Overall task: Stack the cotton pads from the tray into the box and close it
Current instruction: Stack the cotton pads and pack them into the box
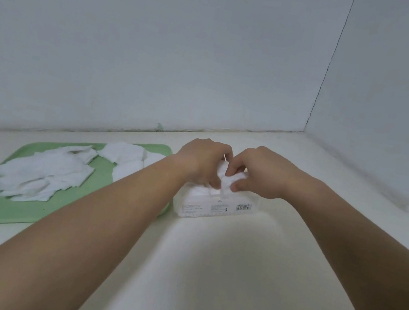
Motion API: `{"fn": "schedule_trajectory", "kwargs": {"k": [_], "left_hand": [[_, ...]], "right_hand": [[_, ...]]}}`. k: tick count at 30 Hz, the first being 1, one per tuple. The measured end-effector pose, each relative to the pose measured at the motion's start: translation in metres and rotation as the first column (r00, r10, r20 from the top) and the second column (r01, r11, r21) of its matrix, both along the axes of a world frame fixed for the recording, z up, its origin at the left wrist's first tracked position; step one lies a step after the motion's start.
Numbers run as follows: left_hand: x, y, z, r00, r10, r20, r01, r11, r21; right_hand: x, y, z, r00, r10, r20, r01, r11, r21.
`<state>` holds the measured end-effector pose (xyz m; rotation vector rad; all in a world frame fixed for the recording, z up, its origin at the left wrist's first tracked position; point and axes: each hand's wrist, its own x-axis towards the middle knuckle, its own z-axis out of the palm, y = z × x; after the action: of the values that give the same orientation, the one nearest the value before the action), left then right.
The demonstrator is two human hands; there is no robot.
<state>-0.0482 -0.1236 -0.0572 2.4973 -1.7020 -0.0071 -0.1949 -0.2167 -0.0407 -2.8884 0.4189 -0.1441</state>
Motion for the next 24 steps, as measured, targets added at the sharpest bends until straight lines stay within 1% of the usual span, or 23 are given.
{"fn": "schedule_trajectory", "kwargs": {"k": [8, 10, 13, 15, 18, 20, 22, 24], "left_hand": [[0.003, 0.007, -0.006, 0.999, 0.011, -0.041, -0.013, 0.999, -0.042], [0.005, 0.008, -0.008, 0.996, 0.011, -0.092, -0.017, 0.998, -0.065], [0.009, 0.011, -0.009, 0.973, 0.004, -0.230, -0.032, 0.992, -0.118], [0.012, 0.014, -0.009, 0.960, -0.006, -0.281, -0.037, 0.989, -0.145], [0.015, 0.025, -0.005, 0.926, -0.040, -0.374, -0.063, 0.964, -0.259], [0.019, 0.039, -0.001, 0.913, -0.062, -0.402, -0.094, 0.930, -0.356], [0.026, 0.060, 0.004, 0.909, -0.040, -0.415, -0.156, 0.891, -0.427], [0.033, 0.080, 0.006, 0.900, -0.005, -0.435, -0.219, 0.859, -0.463]], "right_hand": [[0.003, 0.009, -0.007, 0.999, 0.030, 0.016, -0.032, 0.985, 0.167], [0.002, 0.009, -0.008, 0.999, 0.025, 0.032, -0.030, 0.982, 0.189], [0.002, 0.009, -0.010, 0.999, 0.014, 0.036, -0.020, 0.984, 0.179], [0.003, 0.012, -0.011, 0.999, 0.010, 0.040, -0.017, 0.984, 0.176], [0.005, 0.017, -0.008, 1.000, 0.004, 0.018, -0.007, 0.990, 0.141], [0.006, 0.021, -0.002, 1.000, -0.024, 0.005, 0.024, 0.996, 0.082], [0.009, 0.028, 0.005, 0.998, -0.056, 0.028, 0.055, 0.998, 0.029], [0.011, 0.033, 0.011, 0.992, -0.070, 0.106, 0.062, 0.995, 0.074]]}}
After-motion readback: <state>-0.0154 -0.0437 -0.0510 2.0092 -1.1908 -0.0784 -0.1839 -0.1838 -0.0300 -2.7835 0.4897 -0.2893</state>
